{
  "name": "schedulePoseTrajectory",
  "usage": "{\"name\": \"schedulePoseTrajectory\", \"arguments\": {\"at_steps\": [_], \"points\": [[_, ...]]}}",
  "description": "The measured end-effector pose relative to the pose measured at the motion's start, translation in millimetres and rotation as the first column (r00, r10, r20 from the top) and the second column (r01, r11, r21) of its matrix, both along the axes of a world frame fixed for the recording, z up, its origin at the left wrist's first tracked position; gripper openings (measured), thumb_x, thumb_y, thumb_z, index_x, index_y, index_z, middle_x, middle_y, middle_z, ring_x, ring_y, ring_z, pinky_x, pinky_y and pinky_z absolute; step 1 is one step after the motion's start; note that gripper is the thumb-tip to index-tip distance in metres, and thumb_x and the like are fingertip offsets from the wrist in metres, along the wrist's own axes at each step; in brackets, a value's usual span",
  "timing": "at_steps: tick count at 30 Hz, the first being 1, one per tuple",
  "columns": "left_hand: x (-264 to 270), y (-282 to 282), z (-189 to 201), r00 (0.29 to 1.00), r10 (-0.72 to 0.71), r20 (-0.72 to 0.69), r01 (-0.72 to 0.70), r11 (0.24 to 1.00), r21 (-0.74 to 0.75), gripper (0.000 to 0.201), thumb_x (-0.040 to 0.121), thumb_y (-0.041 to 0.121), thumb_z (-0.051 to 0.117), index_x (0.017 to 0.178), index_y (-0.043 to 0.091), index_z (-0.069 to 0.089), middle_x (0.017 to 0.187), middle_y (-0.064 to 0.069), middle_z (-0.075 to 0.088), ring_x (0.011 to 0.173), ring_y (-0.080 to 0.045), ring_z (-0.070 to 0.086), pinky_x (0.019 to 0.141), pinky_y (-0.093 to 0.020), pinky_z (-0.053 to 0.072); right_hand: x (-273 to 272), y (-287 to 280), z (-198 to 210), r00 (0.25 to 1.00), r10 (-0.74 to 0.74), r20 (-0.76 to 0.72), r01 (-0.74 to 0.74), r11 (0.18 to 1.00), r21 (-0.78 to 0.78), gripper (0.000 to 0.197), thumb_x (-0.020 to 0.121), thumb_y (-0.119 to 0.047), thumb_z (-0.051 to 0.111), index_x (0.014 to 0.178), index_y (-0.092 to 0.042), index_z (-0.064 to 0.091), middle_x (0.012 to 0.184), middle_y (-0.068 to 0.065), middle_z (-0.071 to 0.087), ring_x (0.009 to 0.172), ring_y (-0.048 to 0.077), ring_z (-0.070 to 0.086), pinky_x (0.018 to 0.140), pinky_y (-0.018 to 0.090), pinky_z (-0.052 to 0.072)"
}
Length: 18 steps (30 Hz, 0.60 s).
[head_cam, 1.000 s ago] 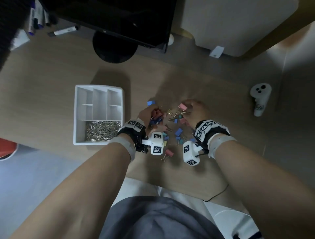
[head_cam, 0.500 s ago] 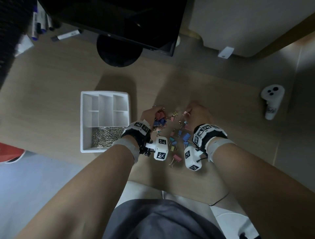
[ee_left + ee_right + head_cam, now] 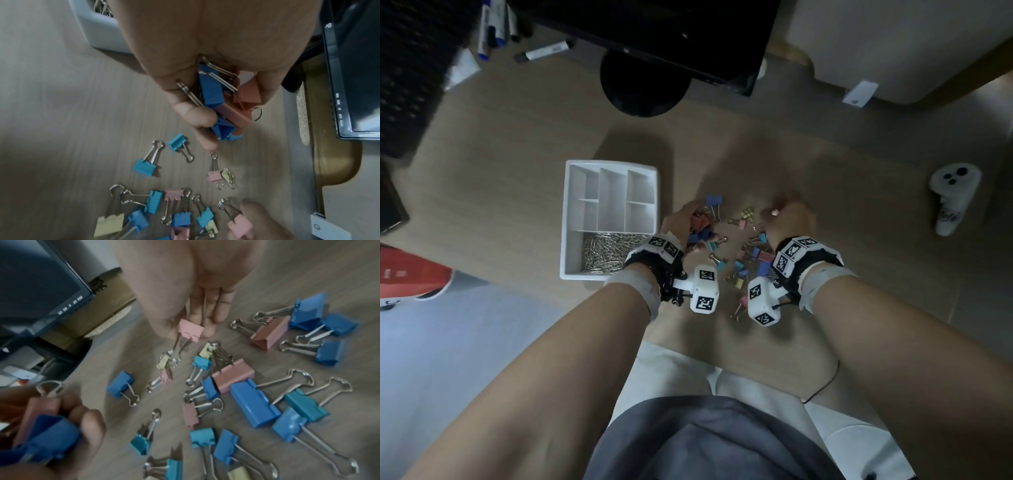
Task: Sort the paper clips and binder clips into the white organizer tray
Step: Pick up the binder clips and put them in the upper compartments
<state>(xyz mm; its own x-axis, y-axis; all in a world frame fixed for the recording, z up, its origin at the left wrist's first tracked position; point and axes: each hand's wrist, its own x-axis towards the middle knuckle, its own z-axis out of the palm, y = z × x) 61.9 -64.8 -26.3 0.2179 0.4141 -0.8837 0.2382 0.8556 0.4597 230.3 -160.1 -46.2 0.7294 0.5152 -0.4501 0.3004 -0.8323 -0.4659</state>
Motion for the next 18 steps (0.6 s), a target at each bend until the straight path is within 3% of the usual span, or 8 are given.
{"name": "schedulePoseTrajectory", "arguments": {"at_steps": [3,5,7,9,10,12,14,18], "points": [[5.0,-3.5,7.8,0.993,0.081,0.081,-0.079,0.997,-0.025,0.027,0.096,0.022,0.049,0.080,0.002,0.056,0.073,-0.018,0.049,0.063,-0.025,0.047,0.039,-0.021,0.045,-7.2,5.0,16.4,0.981,-0.022,-0.195,0.072,0.965,0.252,0.027,0.081,-0.031,0.075,0.099,-0.021,0.059,0.081,-0.007,0.068,0.072,0.011,0.065,0.076,0.033,0.057],[9.7,-7.0,10.9,0.990,0.088,0.114,-0.083,0.995,-0.051,0.035,0.092,0.029,0.056,0.072,0.004,0.069,0.072,-0.014,0.056,0.063,-0.025,0.054,0.055,-0.028,0.052,-14.7,9.4,33.7,0.965,0.101,-0.242,-0.016,0.943,0.332,0.026,0.078,-0.035,0.081,0.092,-0.020,0.065,0.081,-0.005,0.071,0.071,0.008,0.067,0.073,0.028,0.057],[11.0,-11.6,16.8,0.979,0.100,0.176,-0.087,0.993,-0.078,0.039,0.095,0.038,0.050,0.084,0.007,0.071,0.072,-0.011,0.061,0.063,-0.021,0.060,0.067,-0.032,0.047,-22.6,14.5,49.9,0.936,0.230,-0.265,-0.129,0.928,0.349,0.028,0.075,-0.043,0.083,0.086,-0.022,0.070,0.080,-0.008,0.072,0.073,0.006,0.067,0.067,0.023,0.054],[9.9,-14.8,20.4,0.960,0.168,0.222,-0.142,0.981,-0.129,0.048,0.101,0.041,0.037,0.107,0.003,0.065,0.085,-0.012,0.067,0.067,-0.020,0.062,0.061,-0.031,0.049,-28.2,17.9,61.0,0.919,0.299,-0.258,-0.198,0.914,0.354,0.026,0.075,-0.051,0.080,0.082,-0.028,0.072,0.078,-0.011,0.072,0.073,0.003,0.068,0.067,0.022,0.053],[9.2,-14.1,22.0,0.953,0.193,0.235,-0.163,0.976,-0.143,0.049,0.101,0.042,0.036,0.108,0.002,0.064,0.089,-0.013,0.067,0.068,-0.021,0.063,0.053,-0.027,0.050,-28.1,18.2,61.9,0.921,0.307,-0.239,-0.209,0.909,0.361,0.025,0.078,-0.053,0.077,0.083,-0.029,0.073,0.078,-0.012,0.073,0.072,0.002,0.068,0.068,0.023,0.054],[6.7,-13.7,23.3,0.948,0.222,0.229,-0.192,0.970,-0.147,0.044,0.099,0.041,0.040,0.095,0.004,0.065,0.085,-0.013,0.064,0.066,-0.025,0.063,0.047,-0.022,0.048,-24.6,16.4,63.8,0.945,0.262,-0.197,-0.173,0.909,0.379,0.024,0.084,-0.050,0.072,0.087,-0.027,0.075,0.079,-0.012,0.073,0.073,0.001,0.068,0.071,0.024,0.055],[4.2,-12.9,23.8,0.934,0.251,0.256,-0.213,0.963,-0.166,0.042,0.097,0.040,0.046,0.088,0.005,0.067,0.084,-0.012,0.061,0.071,-0.027,0.060,0.050,-0.024,0.050,-20.8,12.2,62.0,0.958,0.243,-0.154,-0.166,0.905,0.392,0.025,0.088,-0.047,0.069,0.090,-0.023,0.076,0.081,-0.011,0.074,0.074,0.002,0.068,0.073,0.024,0.055],[-9.4,-12.7,21.6,0.927,0.231,0.295,-0.188,0.968,-0.168,0.048,0.098,0.043,0.044,0.073,0.009,0.068,0.066,-0.005,0.061,0.061,-0.021,0.062,0.046,-0.019,0.045,-21.8,7.9,50.3,0.974,0.210,-0.081,-0.176,0.936,0.305,0.023,0.091,-0.044,0.063,0.093,-0.024,0.073,0.081,-0.010,0.073,0.074,0.006,0.068,0.076,0.026,0.053]]}}
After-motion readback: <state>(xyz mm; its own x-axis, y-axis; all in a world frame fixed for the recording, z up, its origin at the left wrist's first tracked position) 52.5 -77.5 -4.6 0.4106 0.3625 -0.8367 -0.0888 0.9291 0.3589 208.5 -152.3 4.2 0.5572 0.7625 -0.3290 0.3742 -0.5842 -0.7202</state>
